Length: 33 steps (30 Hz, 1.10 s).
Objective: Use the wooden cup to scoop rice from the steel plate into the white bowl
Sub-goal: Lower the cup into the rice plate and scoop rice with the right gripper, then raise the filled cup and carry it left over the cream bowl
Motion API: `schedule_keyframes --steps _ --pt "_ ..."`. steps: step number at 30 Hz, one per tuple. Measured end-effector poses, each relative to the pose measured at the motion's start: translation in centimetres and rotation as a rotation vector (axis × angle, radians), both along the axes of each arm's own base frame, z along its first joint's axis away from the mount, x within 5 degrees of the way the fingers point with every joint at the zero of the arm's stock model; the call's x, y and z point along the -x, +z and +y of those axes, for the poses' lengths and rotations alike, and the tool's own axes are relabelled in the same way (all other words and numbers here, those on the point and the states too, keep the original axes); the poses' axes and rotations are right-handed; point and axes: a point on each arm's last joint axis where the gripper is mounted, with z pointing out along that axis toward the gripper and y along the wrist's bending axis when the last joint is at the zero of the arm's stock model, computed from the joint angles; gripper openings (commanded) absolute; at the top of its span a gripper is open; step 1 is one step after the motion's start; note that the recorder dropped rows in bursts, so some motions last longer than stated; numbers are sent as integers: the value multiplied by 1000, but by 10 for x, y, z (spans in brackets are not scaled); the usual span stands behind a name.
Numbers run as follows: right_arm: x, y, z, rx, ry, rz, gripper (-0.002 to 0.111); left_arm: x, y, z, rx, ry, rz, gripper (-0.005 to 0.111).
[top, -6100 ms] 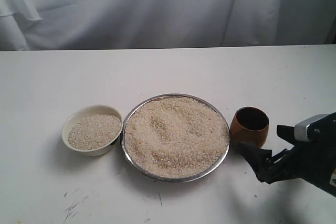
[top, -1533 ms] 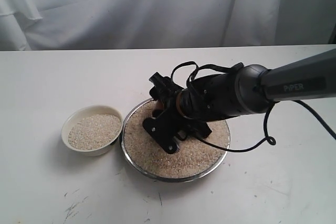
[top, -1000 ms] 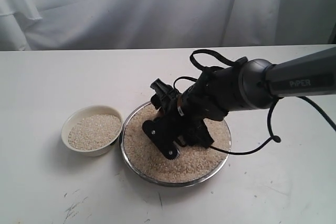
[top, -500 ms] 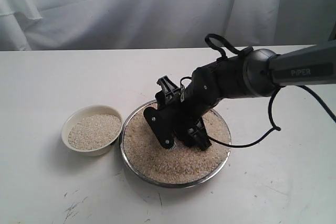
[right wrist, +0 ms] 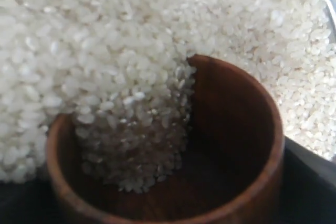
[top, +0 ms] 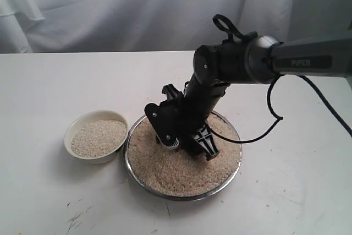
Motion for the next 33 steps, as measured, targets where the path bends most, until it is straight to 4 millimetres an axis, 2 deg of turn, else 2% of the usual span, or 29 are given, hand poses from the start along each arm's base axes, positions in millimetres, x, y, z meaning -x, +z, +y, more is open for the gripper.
schedule_keyframes --steps 5,12,17,23,27,33 --pt "-1 3 2 -10 -12 36 0 0 0 0 0 0 0 0" --pt "-16 6 -12 -22 -67 48 0 0 0 0 0 0 0 0" --pt "-21 14 -11 -36 -70 38 0 0 0 0 0 0 0 0" --pt "-32 47 1 -81 -61 31 0 0 0 0 0 0 0 0" --pt "-31 63 13 -111 -68 19 0 0 0 0 0 0 0 0" --pt "-16 68 37 -117 -72 -40 0 0 0 0 0 0 0 0"
